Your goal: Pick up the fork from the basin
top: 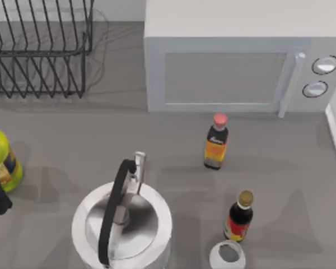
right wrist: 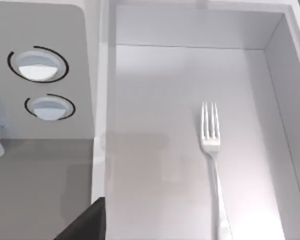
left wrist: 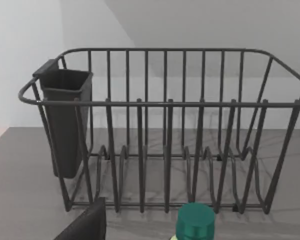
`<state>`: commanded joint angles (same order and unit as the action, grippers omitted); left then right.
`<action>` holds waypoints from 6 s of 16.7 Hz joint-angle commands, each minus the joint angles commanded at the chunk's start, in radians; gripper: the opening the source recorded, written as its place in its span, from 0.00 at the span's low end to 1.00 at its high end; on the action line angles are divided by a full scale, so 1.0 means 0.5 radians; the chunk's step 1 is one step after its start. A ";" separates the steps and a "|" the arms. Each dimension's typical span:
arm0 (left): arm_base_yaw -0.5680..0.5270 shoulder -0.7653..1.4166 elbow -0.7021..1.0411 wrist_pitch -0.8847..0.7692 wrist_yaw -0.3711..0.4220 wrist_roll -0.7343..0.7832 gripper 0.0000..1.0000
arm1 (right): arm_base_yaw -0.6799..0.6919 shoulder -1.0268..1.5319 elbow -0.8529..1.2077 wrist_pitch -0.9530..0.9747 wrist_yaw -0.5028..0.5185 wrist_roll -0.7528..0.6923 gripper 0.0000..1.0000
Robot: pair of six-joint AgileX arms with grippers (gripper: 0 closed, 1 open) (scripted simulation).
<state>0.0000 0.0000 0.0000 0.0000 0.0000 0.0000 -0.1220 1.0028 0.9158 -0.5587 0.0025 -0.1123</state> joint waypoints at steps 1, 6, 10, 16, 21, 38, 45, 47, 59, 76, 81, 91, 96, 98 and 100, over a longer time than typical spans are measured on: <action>0.000 0.000 0.000 0.000 0.000 0.000 1.00 | -0.026 0.237 0.207 -0.121 0.001 -0.024 1.00; 0.000 0.000 0.000 0.000 0.000 0.000 1.00 | -0.154 1.405 1.221 -0.707 0.003 -0.142 1.00; 0.000 0.000 0.000 0.000 0.000 0.000 1.00 | -0.240 2.191 1.908 -1.098 0.005 -0.221 1.00; 0.000 0.000 0.000 0.000 0.000 0.000 1.00 | -0.315 2.851 2.481 -1.441 0.007 -0.290 1.00; 0.000 0.000 0.000 0.000 0.000 0.000 1.00 | -0.321 2.906 2.526 -1.470 0.007 -0.296 1.00; 0.000 0.000 0.000 0.000 0.000 0.000 1.00 | -0.319 3.284 2.030 -0.596 0.012 -0.290 1.00; 0.000 0.000 0.000 0.000 0.000 0.000 1.00 | -0.319 3.284 2.030 -0.596 0.012 -0.290 0.47; 0.000 0.000 0.000 0.000 0.000 0.000 1.00 | -0.319 3.284 2.030 -0.596 0.012 -0.290 0.32; 0.000 0.000 0.000 0.000 0.000 0.000 1.00 | -0.319 3.284 2.030 -0.596 0.012 -0.290 0.00; 0.000 0.000 0.000 0.000 0.000 0.000 1.00 | -0.316 2.913 2.740 -1.591 -0.016 -0.275 0.00; 0.000 0.000 0.000 0.000 0.000 0.000 1.00 | -0.245 2.817 2.620 -1.706 -0.017 -0.190 0.00; 0.000 0.000 0.000 0.000 0.000 0.000 1.00 | 0.510 2.000 1.664 -2.174 -0.017 0.578 0.00; 0.000 0.000 0.000 0.000 0.000 0.000 1.00 | 1.002 1.780 1.554 -1.898 -0.035 0.961 0.00; 0.000 0.000 0.000 0.000 0.000 0.000 1.00 | 1.095 1.757 1.577 -1.759 -0.022 1.067 0.00; 0.000 0.000 0.000 0.000 0.000 0.000 1.00 | 1.115 1.759 1.592 -1.689 -0.005 1.122 0.00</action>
<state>0.0000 0.0000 0.0000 0.0000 0.0000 0.0000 0.4356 1.8821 1.7117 -1.4031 -0.0001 0.4485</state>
